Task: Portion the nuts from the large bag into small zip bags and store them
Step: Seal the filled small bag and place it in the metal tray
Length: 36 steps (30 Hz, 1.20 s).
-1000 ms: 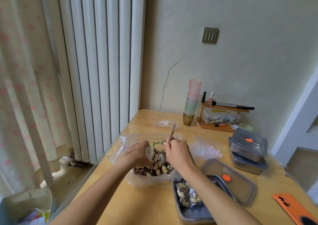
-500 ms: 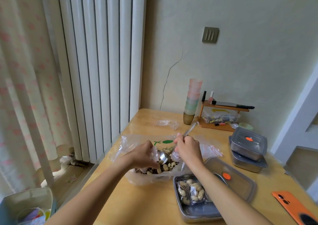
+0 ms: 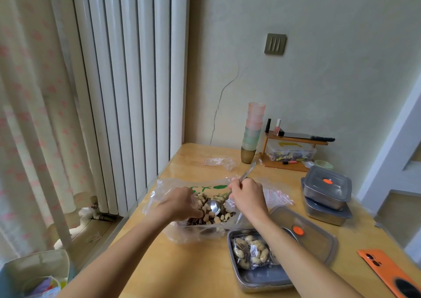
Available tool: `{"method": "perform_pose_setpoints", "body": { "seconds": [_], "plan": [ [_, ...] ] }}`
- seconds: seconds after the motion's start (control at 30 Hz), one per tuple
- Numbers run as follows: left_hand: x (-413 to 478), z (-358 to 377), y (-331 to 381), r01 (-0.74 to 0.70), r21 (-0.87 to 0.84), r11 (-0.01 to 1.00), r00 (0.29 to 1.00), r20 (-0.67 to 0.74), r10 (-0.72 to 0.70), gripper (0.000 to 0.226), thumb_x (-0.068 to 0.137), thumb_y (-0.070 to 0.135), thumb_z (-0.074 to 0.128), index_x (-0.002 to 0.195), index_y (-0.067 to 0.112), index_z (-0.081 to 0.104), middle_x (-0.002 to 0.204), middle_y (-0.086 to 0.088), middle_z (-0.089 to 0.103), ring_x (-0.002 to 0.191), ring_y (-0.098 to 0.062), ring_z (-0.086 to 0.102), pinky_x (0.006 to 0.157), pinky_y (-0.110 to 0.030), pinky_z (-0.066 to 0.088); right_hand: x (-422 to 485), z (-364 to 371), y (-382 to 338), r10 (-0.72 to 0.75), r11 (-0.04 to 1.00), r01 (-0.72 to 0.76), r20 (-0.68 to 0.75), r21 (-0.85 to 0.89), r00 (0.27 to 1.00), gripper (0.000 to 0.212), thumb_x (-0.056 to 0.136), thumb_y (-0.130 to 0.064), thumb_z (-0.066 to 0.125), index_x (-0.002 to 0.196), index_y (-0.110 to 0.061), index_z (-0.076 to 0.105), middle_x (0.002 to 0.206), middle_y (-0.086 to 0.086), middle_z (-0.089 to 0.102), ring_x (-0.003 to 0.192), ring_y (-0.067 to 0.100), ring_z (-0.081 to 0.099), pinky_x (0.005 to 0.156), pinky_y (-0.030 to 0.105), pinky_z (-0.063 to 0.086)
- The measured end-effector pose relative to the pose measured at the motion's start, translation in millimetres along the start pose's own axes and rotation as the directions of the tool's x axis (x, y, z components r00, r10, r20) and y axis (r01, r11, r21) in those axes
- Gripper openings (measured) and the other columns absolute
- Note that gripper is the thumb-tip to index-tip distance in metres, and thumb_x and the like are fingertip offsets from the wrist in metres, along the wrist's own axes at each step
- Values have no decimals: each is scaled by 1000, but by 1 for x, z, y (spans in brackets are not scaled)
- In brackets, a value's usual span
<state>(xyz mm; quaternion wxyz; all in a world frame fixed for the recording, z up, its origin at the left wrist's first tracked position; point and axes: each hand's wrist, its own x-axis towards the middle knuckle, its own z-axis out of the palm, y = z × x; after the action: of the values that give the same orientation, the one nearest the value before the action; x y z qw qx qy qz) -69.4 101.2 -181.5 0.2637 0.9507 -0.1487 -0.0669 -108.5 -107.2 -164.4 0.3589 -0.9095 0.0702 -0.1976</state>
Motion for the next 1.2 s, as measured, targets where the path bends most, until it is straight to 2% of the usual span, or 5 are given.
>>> {"method": "perform_pose_setpoints", "body": {
  "seconds": [0.1,0.33,0.57,0.67,1.2],
  "plan": [
    [-1,0,-5,60,103,993,998,22,-62,33,74,37,81,69,16,55,68,3,57,55,-11,48,49,-22,40,-1,-2,-4,-77,997,77,-2,-19,997,43,108,-27,45,78,-3,67,72,9,72,66,22,70,69,44,60],
    [1,4,-6,109,233,966,992,43,-122,42,75,44,85,69,18,52,66,5,54,56,-9,47,49,-20,39,-6,4,-14,-260,964,263,63,-40,963,41,108,-30,46,79,-10,66,63,8,69,59,21,69,67,43,59],
    [0,7,-8,69,197,978,990,107,-91,37,73,47,83,87,13,77,89,0,76,84,-18,74,72,-34,60,-5,4,-6,304,918,-319,99,236,947,31,109,-28,50,97,-7,70,75,2,77,64,7,75,54,18,54],
    [-1,6,-9,58,162,985,993,95,-74,28,78,48,82,78,21,73,86,5,75,78,-13,70,64,-26,54,-6,-3,1,415,857,-421,87,298,906,32,108,-28,51,97,-9,73,75,0,78,71,11,75,53,21,46],
    [-1,11,10,-145,-97,985,989,-29,142,60,82,58,77,88,-2,69,80,-11,78,63,-18,70,51,-11,44,0,-50,-26,175,946,-154,-51,286,983,39,108,-29,47,87,-6,69,59,4,73,53,19,72,49,18,52]
  ]
}}
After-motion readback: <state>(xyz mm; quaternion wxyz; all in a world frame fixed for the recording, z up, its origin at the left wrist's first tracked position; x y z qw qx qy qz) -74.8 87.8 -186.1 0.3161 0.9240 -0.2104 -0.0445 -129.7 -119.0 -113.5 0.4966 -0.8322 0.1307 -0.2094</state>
